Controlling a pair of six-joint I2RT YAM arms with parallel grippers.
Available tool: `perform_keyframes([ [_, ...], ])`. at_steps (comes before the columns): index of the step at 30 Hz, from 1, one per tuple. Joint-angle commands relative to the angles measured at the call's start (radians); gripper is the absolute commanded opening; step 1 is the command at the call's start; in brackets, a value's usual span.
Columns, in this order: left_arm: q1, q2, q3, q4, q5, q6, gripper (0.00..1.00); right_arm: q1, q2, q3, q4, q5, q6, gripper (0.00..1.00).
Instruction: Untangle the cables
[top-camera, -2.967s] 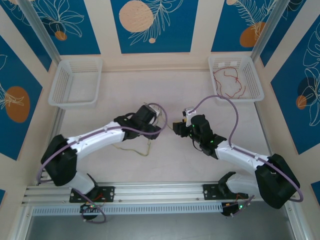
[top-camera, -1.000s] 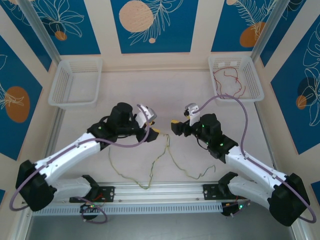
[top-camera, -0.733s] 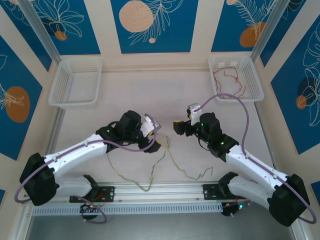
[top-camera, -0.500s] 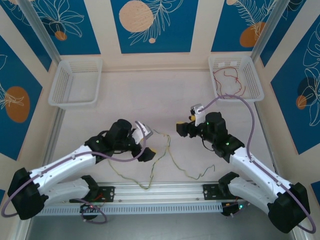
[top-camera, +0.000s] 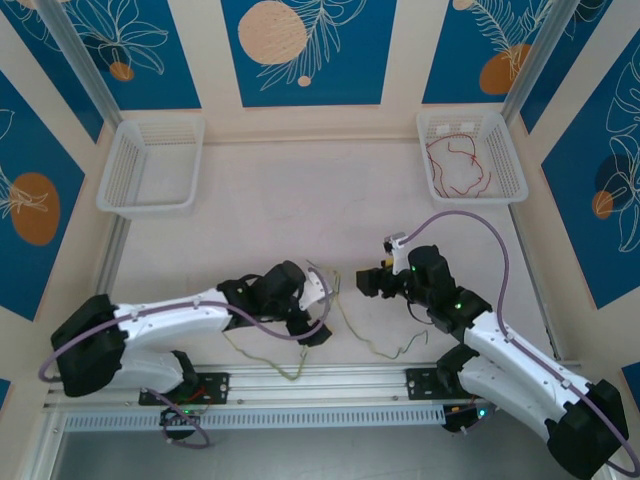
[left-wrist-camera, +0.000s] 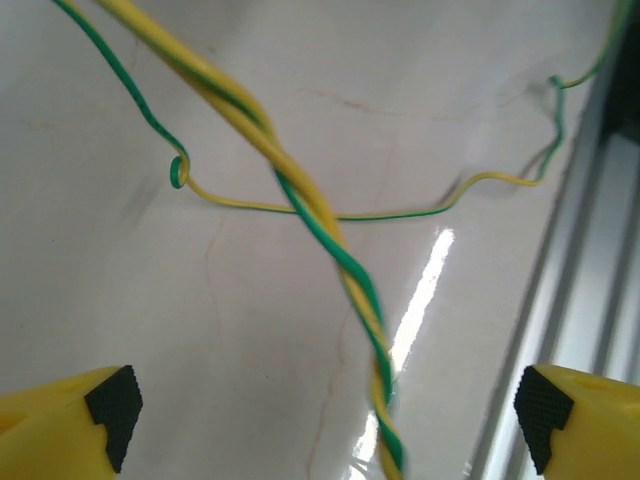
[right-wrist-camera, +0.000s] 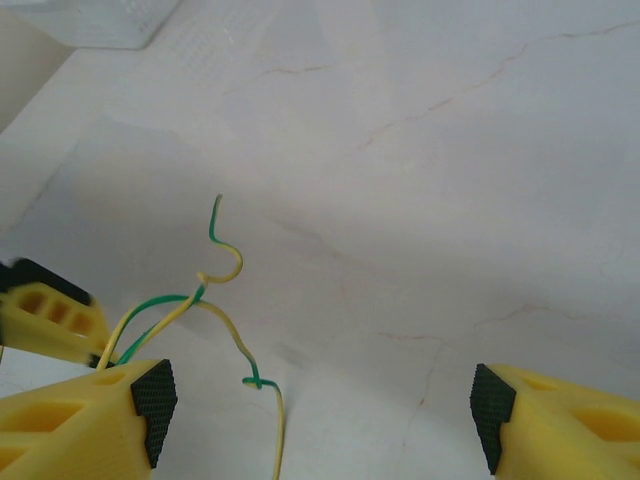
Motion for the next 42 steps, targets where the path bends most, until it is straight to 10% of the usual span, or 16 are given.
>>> perform_keyframes([
  [1,0.000,0.088,0.045,0.079,-0.059,0.027,0.92,0.009,-0.011,0.001,0.059,0.008,0.011,0.80],
  [10,0.021,0.032,0.077,0.031,-0.094,0.084,0.01,0.009,0.063,-0.011,0.125,0.020,-0.017,0.81],
  [30,0.061,-0.257,0.148,-0.105,0.208,0.236,0.00,0.095,0.138,0.026,0.426,-0.087,-0.192,0.80],
  [32,0.061,-0.263,0.143,-0.106,0.213,0.232,0.00,0.100,0.140,0.036,0.451,-0.087,-0.191,0.70],
  [36,0.061,-0.286,0.126,-0.094,0.153,0.216,0.00,0.108,0.158,0.080,0.427,-0.055,-0.207,0.05],
  [42,0.136,-0.410,0.012,0.026,0.069,0.124,0.08,0.083,0.160,0.075,0.379,0.108,-0.170,0.00],
])
